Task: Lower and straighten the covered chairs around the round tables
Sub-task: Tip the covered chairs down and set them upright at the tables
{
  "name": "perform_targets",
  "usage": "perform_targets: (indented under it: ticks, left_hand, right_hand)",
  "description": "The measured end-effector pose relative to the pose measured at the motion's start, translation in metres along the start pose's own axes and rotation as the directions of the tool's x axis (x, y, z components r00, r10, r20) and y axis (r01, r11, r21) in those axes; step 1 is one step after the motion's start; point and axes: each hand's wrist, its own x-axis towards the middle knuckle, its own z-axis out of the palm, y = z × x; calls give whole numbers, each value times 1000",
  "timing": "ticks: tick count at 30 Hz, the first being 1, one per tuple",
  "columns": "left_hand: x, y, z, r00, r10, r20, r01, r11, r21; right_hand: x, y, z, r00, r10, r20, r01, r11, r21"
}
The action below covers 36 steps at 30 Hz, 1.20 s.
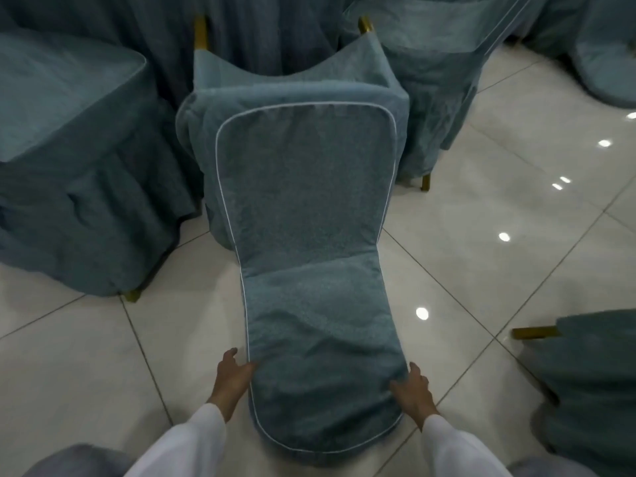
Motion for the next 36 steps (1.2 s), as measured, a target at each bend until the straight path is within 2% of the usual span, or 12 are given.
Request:
perform_targets:
  ticks: [3, 6, 8, 12, 15, 20, 23, 25, 31, 36]
  left_hand:
    - [20, -19, 12, 999, -37, 39, 39, 998, -54]
    - [24, -31, 24, 990, -56, 126, 69, 993, -100]
    - [24, -37, 26, 989, -45, 144, 64, 989, -131]
    - [22, -45, 18, 982, -111, 150, 135, 978, -157]
    - [24, -53, 13, 966, -153, 207, 176, 979, -101]
    - [32, -66, 6, 944, -164, 285, 212, 967, -144]
    - [33, -68, 3, 954, -155, 258, 191, 974, -120]
    - [35, -70, 0, 968, -139, 210, 163, 981, -102]
    - [16, -56, -19, 994, -20, 106, 20, 1000, -1]
    - [-41, -11, -34, 995, 79, 64, -79, 997, -15]
  right_hand:
    - [25, 12, 20, 994, 95, -53, -88, 989, 118]
    - [42, 23, 35, 991, 130, -21, -121, 962, 244]
    - [48, 29, 38, 992, 125, -10, -116, 944, 308]
    - [35, 26, 29, 992, 121, 19, -116, 879, 462]
    - [30, 24, 20, 991, 105, 80, -131, 830, 543]
    - [54, 37, 25, 990, 83, 118, -141, 709, 691]
    - [85, 65, 42, 986, 78, 148, -158, 724, 671]
    - [50, 43, 41, 988, 98, 124, -155, 741, 653]
    - [-6, 17, 20, 988, 156, 5, -132, 811, 571]
    - [-74, -22, -29, 970, 158, -183, -36, 844, 535]
